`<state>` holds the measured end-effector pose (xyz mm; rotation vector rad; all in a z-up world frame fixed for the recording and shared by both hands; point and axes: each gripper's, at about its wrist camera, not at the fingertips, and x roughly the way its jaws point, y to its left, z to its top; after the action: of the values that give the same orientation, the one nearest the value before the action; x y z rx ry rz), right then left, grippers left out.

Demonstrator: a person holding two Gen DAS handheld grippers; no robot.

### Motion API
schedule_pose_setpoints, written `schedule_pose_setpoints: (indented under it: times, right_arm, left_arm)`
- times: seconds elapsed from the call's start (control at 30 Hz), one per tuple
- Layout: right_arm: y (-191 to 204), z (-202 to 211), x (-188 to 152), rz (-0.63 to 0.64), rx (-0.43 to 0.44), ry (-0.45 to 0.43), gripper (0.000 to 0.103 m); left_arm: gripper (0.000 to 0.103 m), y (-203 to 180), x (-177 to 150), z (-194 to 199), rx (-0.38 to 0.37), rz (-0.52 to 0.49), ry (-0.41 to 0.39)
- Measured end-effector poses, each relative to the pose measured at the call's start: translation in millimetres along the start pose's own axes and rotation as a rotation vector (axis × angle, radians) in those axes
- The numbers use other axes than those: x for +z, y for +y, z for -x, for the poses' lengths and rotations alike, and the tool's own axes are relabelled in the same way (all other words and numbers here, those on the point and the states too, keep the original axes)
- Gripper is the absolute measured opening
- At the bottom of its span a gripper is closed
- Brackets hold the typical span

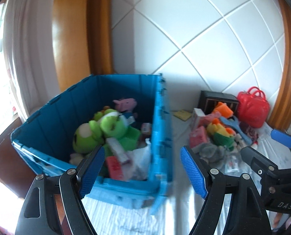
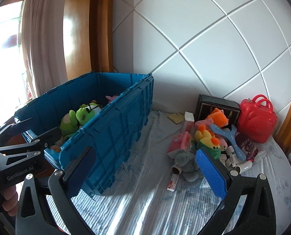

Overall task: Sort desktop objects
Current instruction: 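Move both tools back over the pile on the bed, then grasp the red-and-white ointment box with left tool while right tool grasps the wet-wipe pack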

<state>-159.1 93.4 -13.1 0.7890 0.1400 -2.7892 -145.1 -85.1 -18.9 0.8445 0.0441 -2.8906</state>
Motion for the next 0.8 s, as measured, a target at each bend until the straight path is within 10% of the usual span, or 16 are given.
schedule_pose_setpoints:
  times: [0.4, 0.8]
  right_arm:
    - [-145.2, 17.5, -53.1, -0.108, -0.080, 0.076, 0.103]
    - [-206.5, 13.7, -86.6, -0.216, -0.196, 0.145, 0.103]
  left_arm:
    - [0.080, -136.7, -22.8, -11.1, -0.045, -0.059, 0.076]
    - [0.080, -195.8, -48.2, -51.4, -0.123, -0.164, 0.168]
